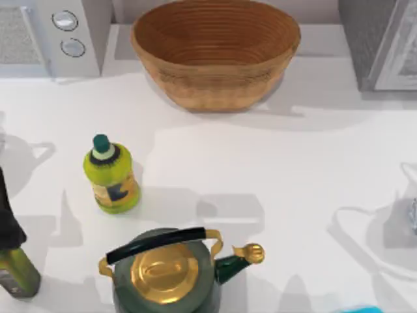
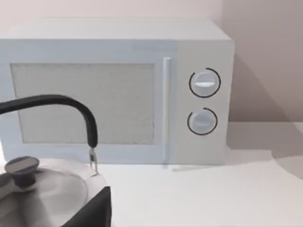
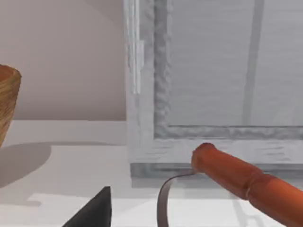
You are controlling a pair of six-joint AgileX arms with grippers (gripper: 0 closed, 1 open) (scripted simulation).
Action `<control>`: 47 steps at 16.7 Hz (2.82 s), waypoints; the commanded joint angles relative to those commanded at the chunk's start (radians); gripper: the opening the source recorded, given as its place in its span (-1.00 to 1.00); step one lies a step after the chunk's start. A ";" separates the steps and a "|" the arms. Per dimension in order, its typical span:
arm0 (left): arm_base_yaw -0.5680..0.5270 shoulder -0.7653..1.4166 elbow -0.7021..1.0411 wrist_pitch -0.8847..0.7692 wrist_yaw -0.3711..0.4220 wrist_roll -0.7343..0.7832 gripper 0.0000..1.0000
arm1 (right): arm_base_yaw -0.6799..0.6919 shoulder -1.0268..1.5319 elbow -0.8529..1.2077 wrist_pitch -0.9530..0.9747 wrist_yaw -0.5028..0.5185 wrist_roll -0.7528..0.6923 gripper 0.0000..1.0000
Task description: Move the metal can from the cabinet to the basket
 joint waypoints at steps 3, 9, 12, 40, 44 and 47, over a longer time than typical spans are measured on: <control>0.000 0.000 0.000 0.000 0.000 0.000 1.00 | -0.001 0.007 0.008 -0.003 0.002 0.000 1.00; 0.000 0.000 0.000 0.000 0.000 0.000 1.00 | 0.007 0.181 0.239 -0.060 0.042 0.005 1.00; 0.000 0.000 0.000 0.000 0.000 0.000 1.00 | 0.027 0.328 0.454 -0.100 0.067 0.009 1.00; 0.000 0.000 0.000 0.000 0.000 0.000 1.00 | 0.239 1.351 1.742 -0.403 0.256 0.014 1.00; 0.000 0.000 0.000 0.000 0.000 0.000 1.00 | 0.344 1.387 1.764 -0.373 0.365 0.011 1.00; 0.000 0.000 0.000 0.000 0.000 0.000 1.00 | 0.369 1.396 1.768 -0.366 0.390 0.011 1.00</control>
